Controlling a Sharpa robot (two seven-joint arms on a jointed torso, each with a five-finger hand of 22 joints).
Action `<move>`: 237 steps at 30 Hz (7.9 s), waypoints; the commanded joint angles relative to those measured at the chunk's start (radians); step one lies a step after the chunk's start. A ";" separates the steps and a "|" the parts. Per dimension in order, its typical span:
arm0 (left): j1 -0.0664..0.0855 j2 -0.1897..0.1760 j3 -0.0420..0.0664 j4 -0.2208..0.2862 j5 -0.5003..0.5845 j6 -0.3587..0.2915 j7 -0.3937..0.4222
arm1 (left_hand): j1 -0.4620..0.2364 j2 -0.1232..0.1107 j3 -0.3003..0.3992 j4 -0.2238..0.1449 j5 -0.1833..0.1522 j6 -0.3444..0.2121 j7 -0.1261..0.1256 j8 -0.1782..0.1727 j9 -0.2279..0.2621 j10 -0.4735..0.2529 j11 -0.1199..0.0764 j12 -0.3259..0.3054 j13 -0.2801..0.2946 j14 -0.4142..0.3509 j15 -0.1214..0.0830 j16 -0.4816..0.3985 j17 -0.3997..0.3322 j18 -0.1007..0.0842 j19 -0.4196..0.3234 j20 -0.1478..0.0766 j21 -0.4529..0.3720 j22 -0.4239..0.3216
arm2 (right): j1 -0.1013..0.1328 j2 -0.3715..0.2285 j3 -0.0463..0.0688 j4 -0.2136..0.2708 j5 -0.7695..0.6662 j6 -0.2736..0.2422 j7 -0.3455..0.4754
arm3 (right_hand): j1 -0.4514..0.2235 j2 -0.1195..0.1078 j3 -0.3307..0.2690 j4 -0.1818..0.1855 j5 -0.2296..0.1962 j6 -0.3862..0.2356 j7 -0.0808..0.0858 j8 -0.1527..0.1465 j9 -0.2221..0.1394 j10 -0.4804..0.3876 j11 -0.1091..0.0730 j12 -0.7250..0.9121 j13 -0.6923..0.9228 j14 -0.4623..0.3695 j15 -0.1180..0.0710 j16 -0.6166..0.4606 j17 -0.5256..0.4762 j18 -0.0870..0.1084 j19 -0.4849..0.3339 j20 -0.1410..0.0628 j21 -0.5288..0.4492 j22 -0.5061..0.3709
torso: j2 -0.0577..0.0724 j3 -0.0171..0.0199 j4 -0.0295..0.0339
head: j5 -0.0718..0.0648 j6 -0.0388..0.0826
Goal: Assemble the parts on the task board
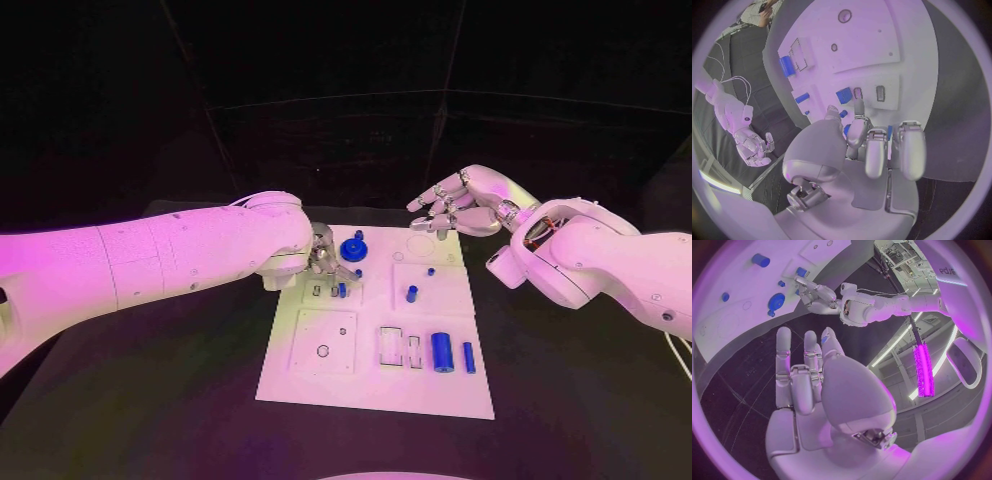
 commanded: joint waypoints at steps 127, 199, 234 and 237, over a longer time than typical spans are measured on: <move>-0.042 -0.118 0.003 0.133 -0.086 -0.262 0.083 | 0.048 -0.117 0.834 -0.289 -0.004 -0.058 -0.021 0.063 0.300 0.000 -0.023 -0.058 -0.055 0.106 -0.021 0.003 0.263 -0.019 0.017 -0.021 0.004 0.071 | 0.002 0.050 0.000 -0.071 -0.003 0.021 -0.022 | 0.030 0.045 -0.073 0.003 0.067 -0.003 0.003 0.001 0.000 -0.017 0.005 0.002 -0.004 0.107 0.013 0.110 0.263 0.002 0.010 0.012 -0.025 0.002 | 0.001 -0.0016 -0.0002 | 0.013 -0.020; -0.058 -0.099 0.000 0.123 -0.093 -0.143 0.035 | 0.038 -0.125 0.855 -0.294 -0.004 -0.056 -0.020 0.064 0.309 -0.001 -0.023 -0.060 -0.057 0.106 -0.022 0.003 0.263 -0.018 0.017 -0.022 0.003 0.071 | 0.001 0.065 0.000 -0.087 -0.003 0.026 -0.021 | 0.025 0.064 -0.104 0.011 0.069 -0.006 -0.001 0.004 0.001 -0.022 0.000 0.008 -0.003 0.052 0.000 -0.065 0.178 0.004 0.014 0.004 -0.038 0.002 | 0.000 0.0004 0.0008 | 0.006 -0.040; -0.058 -0.071 -0.001 0.084 -0.093 -0.133 0.032 | -0.088 -0.149 0.611 -0.192 -0.008 -0.019 -0.032 0.080 0.349 0.005 -0.032 -0.049 -0.047 0.106 -0.031 0.003 0.263 -0.019 0.019 -0.032 0.003 0.077 | 0.001 0.063 0.000 -0.084 -0.014 0.025 -0.024 | 0.033 0.074 -0.135 0.012 0.072 -0.009 0.004 0.002 0.000 -0.025 0.008 0.009 -0.005 0.107 0.015 0.110 0.263 0.002 0.017 0.015 -0.046 0.005 | 0.000 0.0002 0.0008 | 0.003 -0.042; -0.058 -0.070 -0.001 0.081 -0.093 -0.130 0.033 | -0.110 -0.153 0.576 -0.171 -0.008 -0.017 -0.031 0.079 0.352 0.006 -0.031 -0.047 -0.045 0.106 -0.030 0.003 0.263 -0.020 0.021 -0.032 0.005 0.081 | 0.001 0.062 0.000 -0.083 -0.014 0.029 -0.025 | 0.027 0.073 -0.144 0.017 0.093 -0.010 0.004 0.002 0.001 -0.026 0.008 0.009 -0.004 0.107 0.016 0.110 0.263 0.002 0.016 0.016 -0.048 0.005 | 0.000 0.0004 0.0007 | 0.003 -0.043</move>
